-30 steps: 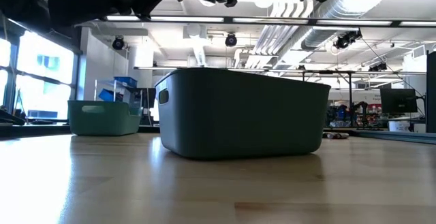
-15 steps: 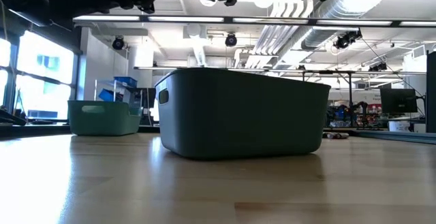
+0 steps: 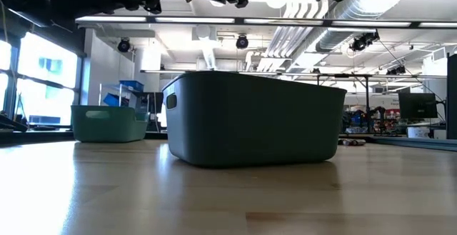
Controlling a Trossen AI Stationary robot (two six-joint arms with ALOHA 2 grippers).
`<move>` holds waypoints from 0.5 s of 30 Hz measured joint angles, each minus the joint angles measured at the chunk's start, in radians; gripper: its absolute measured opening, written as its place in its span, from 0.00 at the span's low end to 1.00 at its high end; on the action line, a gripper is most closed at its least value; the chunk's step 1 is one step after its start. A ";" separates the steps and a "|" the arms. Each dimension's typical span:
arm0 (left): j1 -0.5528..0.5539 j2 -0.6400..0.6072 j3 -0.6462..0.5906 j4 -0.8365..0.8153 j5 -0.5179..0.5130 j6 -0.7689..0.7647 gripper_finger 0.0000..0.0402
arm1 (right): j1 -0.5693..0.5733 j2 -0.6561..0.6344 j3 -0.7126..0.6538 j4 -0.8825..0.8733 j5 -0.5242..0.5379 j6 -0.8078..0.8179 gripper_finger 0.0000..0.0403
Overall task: Sort batteries
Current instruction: Put the black battery into the green bin
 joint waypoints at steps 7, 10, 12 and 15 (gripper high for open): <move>-0.001 -0.029 0.000 -0.101 -0.026 0.019 0.11 | -0.011 0.000 0.000 -0.072 -0.009 0.074 0.16; 0.000 -0.058 0.001 -0.173 -0.090 0.032 0.10 | -0.014 0.000 0.000 -0.091 0.051 0.080 0.26; -0.001 -0.080 0.011 -0.248 -0.139 0.035 0.10 | -0.014 -0.005 0.000 -0.121 0.112 0.072 0.33; -0.001 -0.122 0.047 -0.431 -0.236 0.017 0.10 | -0.014 -0.030 0.001 -0.212 0.261 0.057 0.39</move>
